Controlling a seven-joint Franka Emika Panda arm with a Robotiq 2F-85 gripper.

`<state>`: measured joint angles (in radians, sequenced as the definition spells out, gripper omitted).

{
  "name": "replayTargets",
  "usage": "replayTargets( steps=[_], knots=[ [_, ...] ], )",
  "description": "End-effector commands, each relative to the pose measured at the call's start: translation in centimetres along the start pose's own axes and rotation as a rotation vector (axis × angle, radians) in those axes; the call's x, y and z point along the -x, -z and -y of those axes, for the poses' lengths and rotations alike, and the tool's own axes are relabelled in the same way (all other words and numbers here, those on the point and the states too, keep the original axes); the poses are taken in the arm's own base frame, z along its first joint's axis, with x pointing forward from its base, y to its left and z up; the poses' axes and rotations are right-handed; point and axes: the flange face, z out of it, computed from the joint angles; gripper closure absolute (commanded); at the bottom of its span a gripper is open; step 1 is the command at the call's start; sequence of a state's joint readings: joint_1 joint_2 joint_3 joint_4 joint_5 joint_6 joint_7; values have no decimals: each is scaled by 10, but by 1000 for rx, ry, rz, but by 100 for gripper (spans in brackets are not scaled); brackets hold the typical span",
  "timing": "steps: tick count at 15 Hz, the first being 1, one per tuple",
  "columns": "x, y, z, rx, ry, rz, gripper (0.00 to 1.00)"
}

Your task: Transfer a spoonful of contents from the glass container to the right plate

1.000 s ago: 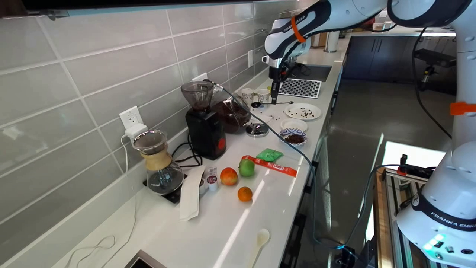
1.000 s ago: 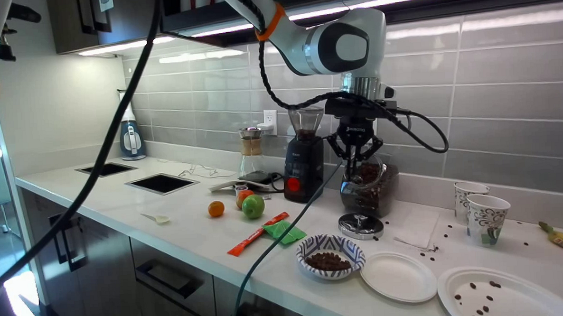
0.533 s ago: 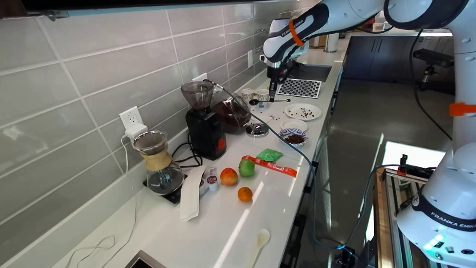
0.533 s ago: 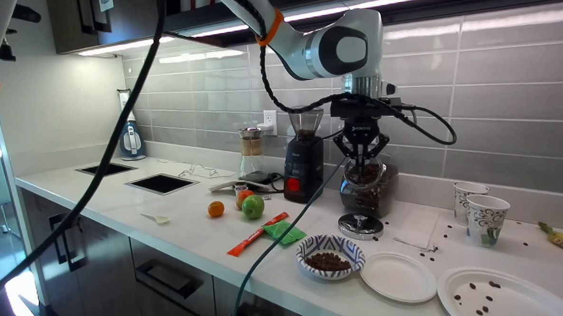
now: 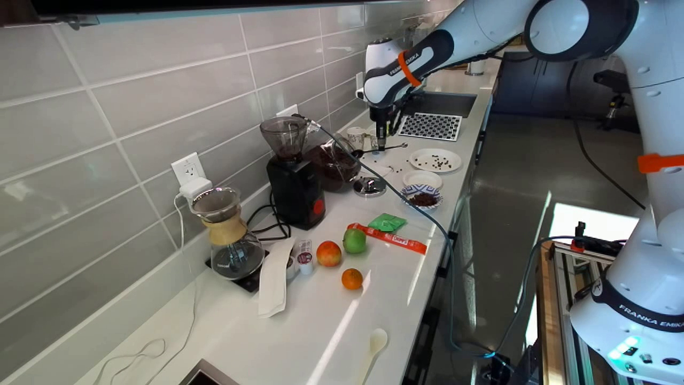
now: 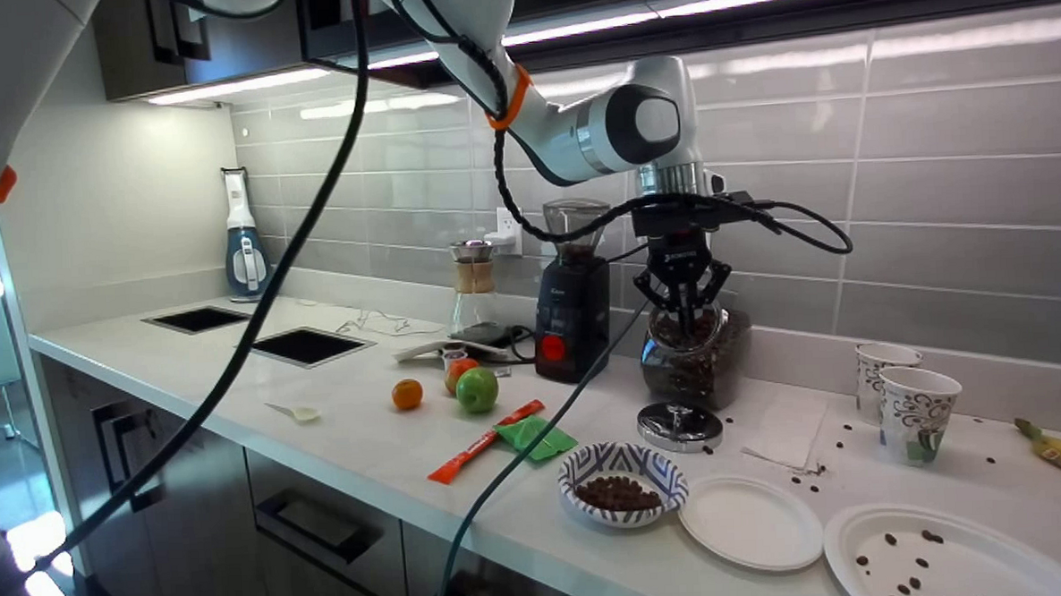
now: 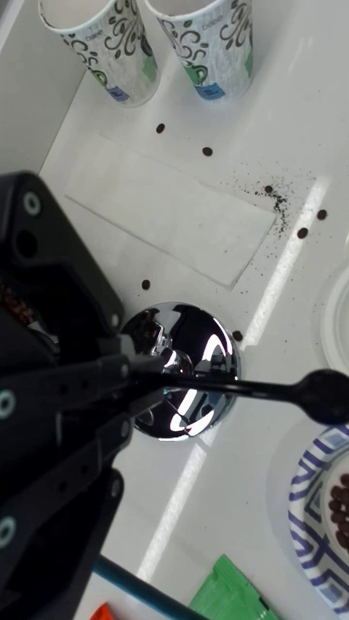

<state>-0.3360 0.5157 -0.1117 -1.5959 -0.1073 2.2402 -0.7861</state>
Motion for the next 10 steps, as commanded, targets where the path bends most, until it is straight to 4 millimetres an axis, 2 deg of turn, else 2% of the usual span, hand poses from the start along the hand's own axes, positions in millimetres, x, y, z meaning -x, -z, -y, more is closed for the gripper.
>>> replayTargets(
  steps=[1,10],
  knots=[
    [-21,-10,-3,87,52,13,98],
    [-57,-32,16,309,108,-5,98]
  ],
)
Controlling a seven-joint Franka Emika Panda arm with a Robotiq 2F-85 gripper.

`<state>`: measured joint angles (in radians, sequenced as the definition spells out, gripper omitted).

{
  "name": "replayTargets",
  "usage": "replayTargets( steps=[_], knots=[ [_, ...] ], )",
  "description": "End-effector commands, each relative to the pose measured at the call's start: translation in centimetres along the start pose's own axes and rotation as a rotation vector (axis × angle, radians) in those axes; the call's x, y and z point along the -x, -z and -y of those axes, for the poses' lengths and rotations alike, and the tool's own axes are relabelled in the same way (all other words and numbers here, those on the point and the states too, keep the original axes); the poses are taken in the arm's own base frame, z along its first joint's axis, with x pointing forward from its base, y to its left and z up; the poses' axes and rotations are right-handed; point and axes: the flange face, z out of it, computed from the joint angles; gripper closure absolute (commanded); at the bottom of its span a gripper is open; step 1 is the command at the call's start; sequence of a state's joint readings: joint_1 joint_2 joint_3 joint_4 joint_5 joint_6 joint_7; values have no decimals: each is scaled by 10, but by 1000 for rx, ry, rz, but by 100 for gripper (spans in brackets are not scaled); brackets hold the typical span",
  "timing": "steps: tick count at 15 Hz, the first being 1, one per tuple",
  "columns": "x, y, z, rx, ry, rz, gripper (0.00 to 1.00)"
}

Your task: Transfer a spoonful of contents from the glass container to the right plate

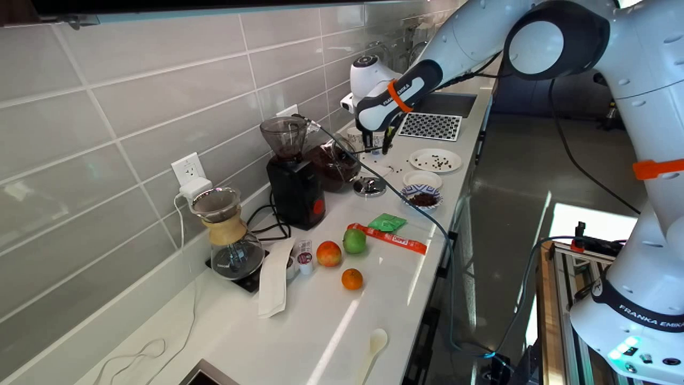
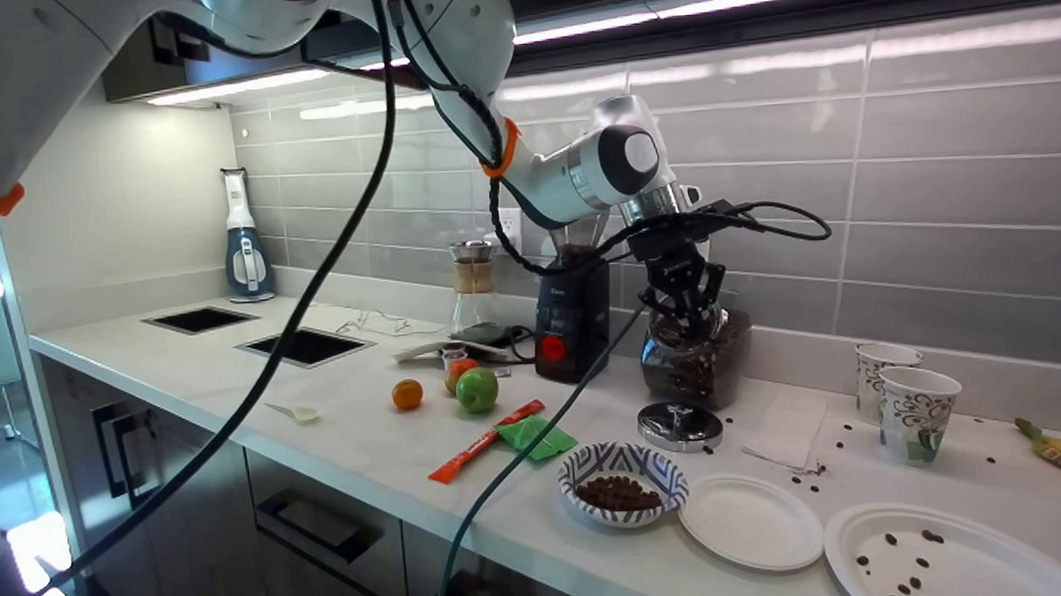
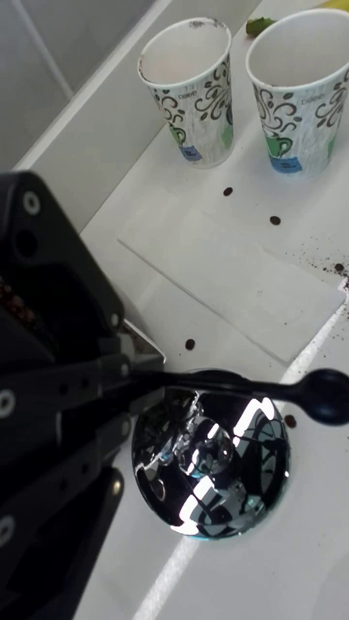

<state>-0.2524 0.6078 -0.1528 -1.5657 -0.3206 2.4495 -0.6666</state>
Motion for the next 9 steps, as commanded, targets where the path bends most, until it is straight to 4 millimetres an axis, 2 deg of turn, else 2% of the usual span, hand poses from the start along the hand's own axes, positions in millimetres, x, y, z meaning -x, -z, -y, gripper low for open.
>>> replayTargets(
  steps=[1,9],
  knots=[
    [-14,-7,5,100,21,12,98],
    [-44,-12,18,204,63,62,98]
  ],
)
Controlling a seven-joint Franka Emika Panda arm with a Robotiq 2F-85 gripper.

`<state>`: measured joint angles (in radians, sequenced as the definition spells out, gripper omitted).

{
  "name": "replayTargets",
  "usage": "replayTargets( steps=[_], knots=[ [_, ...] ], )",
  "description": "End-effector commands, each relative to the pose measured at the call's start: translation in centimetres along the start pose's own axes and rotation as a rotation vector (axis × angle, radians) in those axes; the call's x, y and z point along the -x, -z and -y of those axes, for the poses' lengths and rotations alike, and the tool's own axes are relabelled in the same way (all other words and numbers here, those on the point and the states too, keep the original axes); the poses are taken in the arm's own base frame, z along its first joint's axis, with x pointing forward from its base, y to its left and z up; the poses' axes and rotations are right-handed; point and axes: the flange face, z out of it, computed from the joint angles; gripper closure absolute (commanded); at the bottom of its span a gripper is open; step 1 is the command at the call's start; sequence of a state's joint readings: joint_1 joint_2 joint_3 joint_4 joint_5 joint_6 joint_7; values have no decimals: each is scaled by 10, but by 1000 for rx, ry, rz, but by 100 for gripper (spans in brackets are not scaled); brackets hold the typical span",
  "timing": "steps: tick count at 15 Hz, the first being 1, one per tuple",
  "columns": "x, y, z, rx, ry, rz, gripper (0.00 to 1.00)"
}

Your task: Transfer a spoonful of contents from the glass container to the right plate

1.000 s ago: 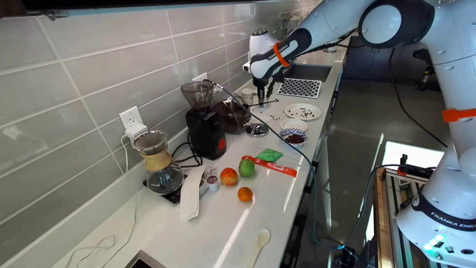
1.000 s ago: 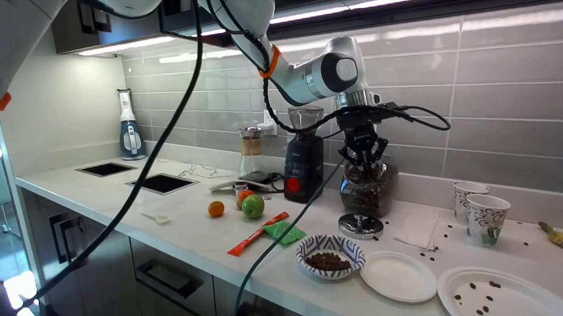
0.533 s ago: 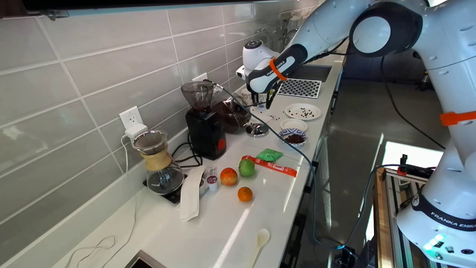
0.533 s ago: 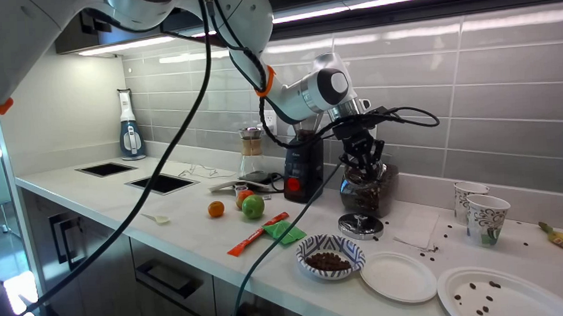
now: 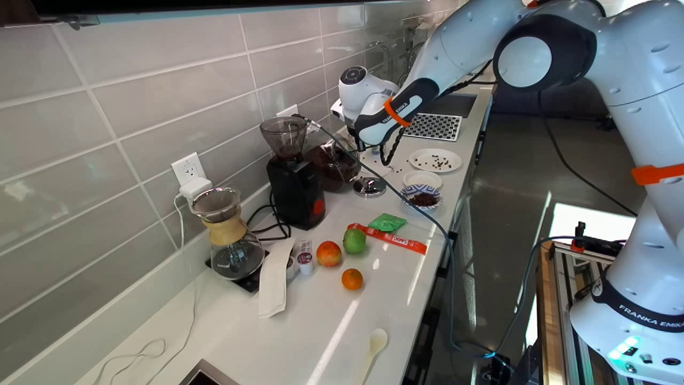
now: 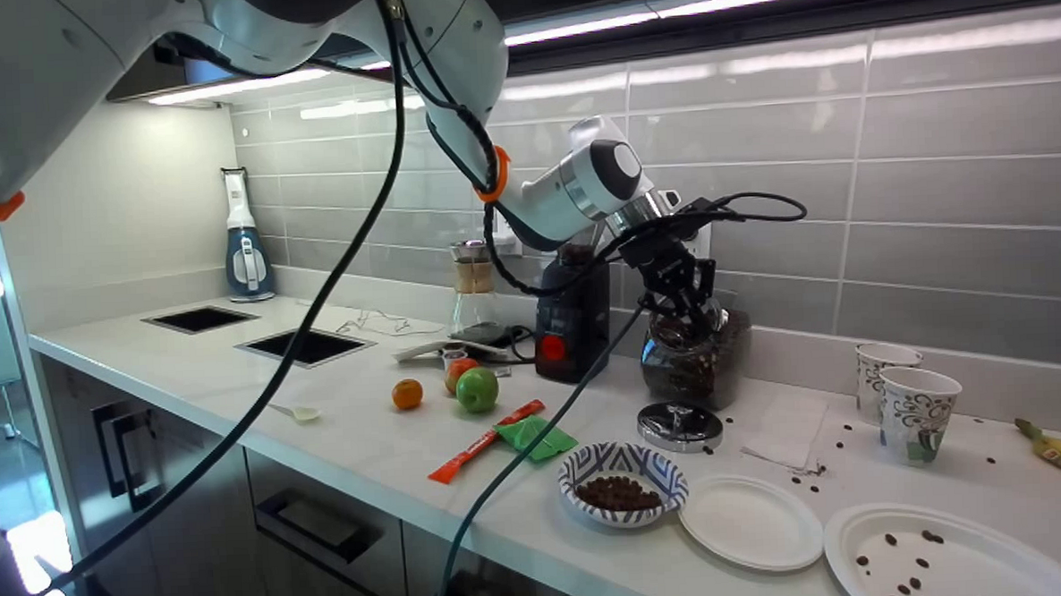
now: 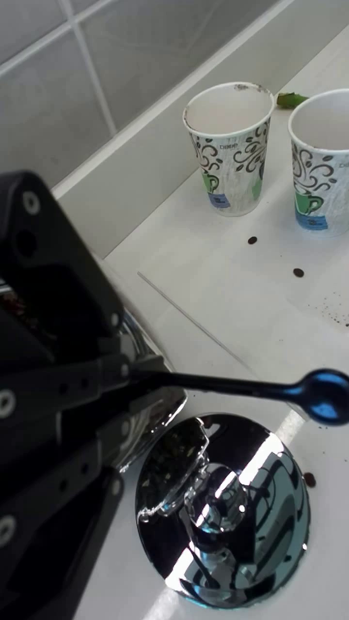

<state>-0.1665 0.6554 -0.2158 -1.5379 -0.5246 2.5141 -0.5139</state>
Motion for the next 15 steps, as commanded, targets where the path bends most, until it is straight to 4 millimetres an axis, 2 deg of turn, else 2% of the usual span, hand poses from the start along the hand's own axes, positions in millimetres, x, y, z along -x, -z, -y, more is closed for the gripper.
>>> replayTargets(
  steps=[1,10,15],
  knots=[
    [-18,-10,4,58,2,24,98],
    [-46,-34,13,109,-17,28,98],
    [-52,-31,15,47,-69,18,98]
  ],
)
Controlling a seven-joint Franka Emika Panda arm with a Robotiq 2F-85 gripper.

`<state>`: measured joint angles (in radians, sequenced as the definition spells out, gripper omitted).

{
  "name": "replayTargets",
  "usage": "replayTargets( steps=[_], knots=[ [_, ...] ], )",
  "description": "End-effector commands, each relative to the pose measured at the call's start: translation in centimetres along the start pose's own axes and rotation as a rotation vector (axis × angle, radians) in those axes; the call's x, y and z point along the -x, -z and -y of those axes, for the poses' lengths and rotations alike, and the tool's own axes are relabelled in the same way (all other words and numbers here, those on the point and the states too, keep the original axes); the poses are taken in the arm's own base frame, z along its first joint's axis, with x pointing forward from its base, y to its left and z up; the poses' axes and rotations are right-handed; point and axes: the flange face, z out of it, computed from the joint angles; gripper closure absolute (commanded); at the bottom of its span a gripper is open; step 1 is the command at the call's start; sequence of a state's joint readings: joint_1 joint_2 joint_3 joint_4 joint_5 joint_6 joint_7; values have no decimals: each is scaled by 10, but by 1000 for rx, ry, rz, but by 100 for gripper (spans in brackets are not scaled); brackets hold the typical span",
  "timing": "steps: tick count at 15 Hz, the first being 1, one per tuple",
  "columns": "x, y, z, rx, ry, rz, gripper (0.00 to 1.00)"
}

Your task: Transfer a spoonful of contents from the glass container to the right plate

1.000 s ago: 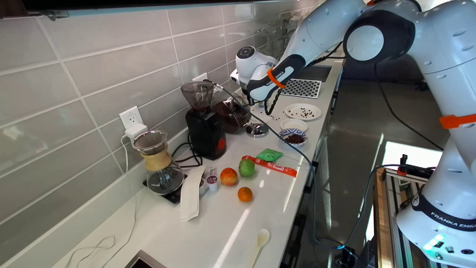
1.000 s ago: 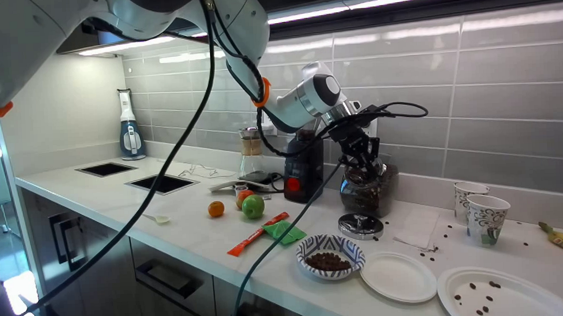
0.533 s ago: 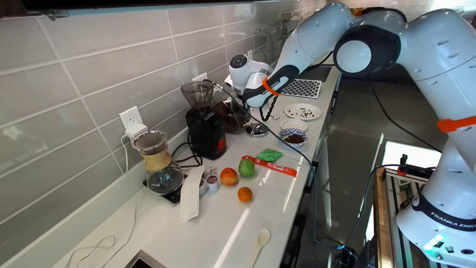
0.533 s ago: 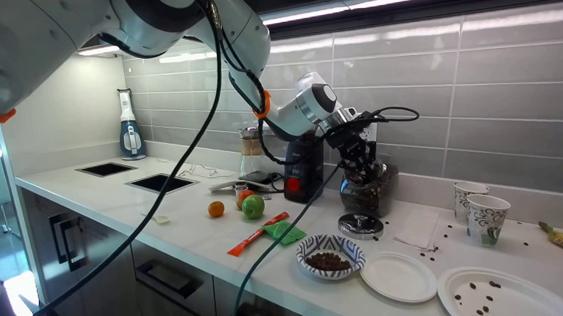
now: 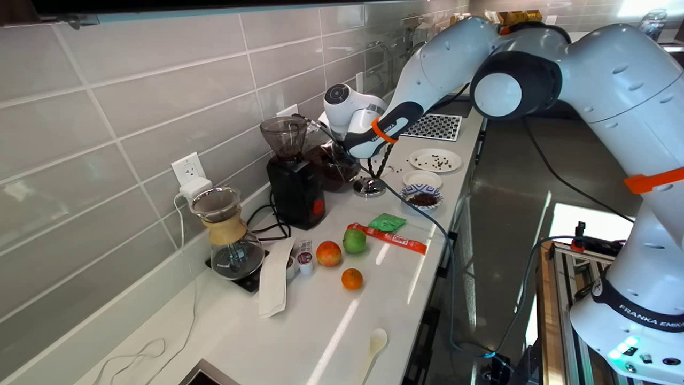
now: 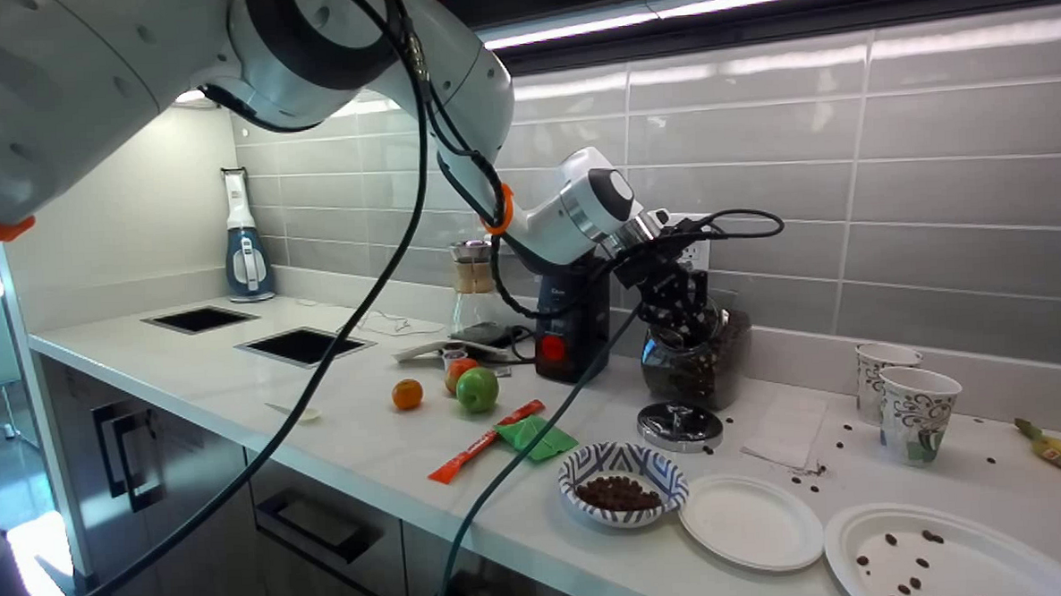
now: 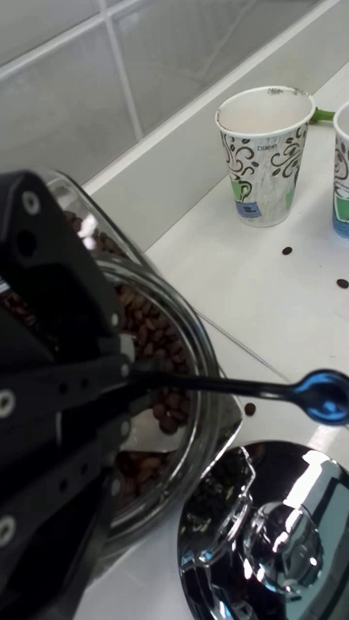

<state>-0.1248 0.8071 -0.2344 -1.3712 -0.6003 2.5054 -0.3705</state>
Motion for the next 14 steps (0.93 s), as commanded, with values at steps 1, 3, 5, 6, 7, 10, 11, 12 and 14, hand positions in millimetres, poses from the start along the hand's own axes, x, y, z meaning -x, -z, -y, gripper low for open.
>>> replayTargets(
  steps=[1,3,5,6,7,10,11,12,14],
  knots=[
    [-6,-6,3,-39,-38,8,98],
    [-6,-5,4,-64,-52,11,98],
    [-7,-4,5,-103,-83,19,98],
    [-7,-3,4,-117,-100,18,98],
    [-8,-3,4,-131,-117,19,98],
    [-9,-3,2,-163,-169,10,98],
    [-9,-2,2,-173,-180,9,98],
    [-8,-2,2,-180,-188,5,98],
    [-7,-1,0,-191,-213,4,98]
  ],
)
